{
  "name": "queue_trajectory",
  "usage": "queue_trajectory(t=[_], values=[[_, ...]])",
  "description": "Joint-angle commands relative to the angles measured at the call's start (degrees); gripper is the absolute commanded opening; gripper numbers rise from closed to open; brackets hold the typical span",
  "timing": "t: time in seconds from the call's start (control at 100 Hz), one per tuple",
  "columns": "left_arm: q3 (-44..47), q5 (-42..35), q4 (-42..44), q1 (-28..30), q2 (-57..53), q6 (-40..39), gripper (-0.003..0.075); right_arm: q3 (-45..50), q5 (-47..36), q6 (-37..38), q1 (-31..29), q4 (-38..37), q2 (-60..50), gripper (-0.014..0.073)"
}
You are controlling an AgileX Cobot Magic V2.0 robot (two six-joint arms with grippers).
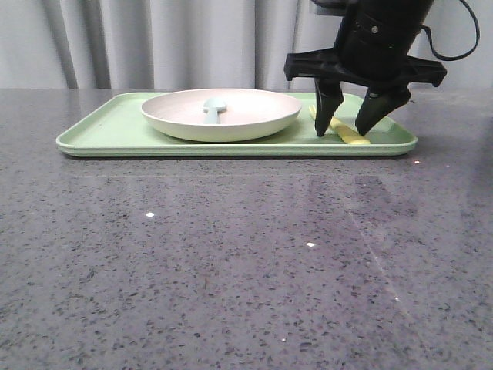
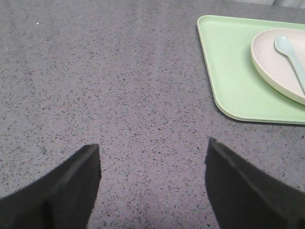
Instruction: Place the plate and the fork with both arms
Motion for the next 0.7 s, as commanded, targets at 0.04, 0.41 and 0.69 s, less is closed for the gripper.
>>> queue_trajectory(t=[0.04, 0.41, 0.69], values=[[-1.59, -4.25, -0.39, 0.24, 0.03, -0.41, 0.0462, -1.31, -3.03, -0.54, -0.36, -1.14, -5.42, 0.0423], [-1.59, -4.25, -0.39, 0.24, 0.03, -0.41, 0.0462, -1.31, -1.11, -0.54, -0.36, -9.0, -18.89, 0.0423], [-1.59, -4.25, -0.39, 0.24, 0.03, -0.41, 0.0462, 6.72, -0.34, 0.05, -0.36, -15.63, -32.43, 0.0423]])
